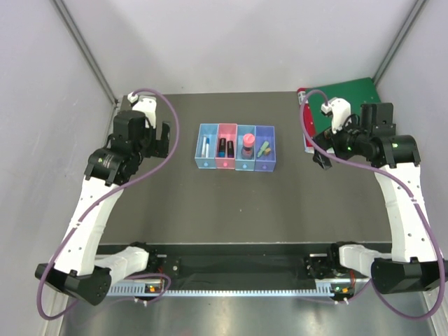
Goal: Sort the stationery into containers
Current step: Reset both arms
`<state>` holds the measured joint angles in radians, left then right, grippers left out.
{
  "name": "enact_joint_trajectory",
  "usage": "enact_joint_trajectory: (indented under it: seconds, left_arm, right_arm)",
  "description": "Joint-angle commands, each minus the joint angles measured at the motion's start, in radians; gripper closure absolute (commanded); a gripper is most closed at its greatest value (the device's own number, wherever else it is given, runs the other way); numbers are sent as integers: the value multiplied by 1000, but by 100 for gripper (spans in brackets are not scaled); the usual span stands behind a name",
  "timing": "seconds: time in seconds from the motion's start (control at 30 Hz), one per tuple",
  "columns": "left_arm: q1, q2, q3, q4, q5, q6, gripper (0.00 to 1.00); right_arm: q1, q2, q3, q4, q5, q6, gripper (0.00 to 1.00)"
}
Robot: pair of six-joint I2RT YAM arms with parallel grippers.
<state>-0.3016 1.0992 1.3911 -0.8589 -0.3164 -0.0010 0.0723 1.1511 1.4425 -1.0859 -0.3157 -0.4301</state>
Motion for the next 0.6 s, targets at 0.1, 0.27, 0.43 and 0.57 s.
enact_joint_trajectory:
  seconds: [0.1,0.27,0.43,0.57]
  left_arm:
    - [9,5,9,57,-12,-14,1]
    - [9,5,8,55,-10,-17,1]
    - [10,4,5,57,-13,-17,1]
    - [10,2,3,57,-15,-16,1]
  right_arm:
    - [20,-24,27,15,-19,-18,0]
    - [21,-24,25,15,-19,-21,0]
    - [27,-22,24,17,-23,-24,0]
    - [27,-22,29,17,-37,-22,0]
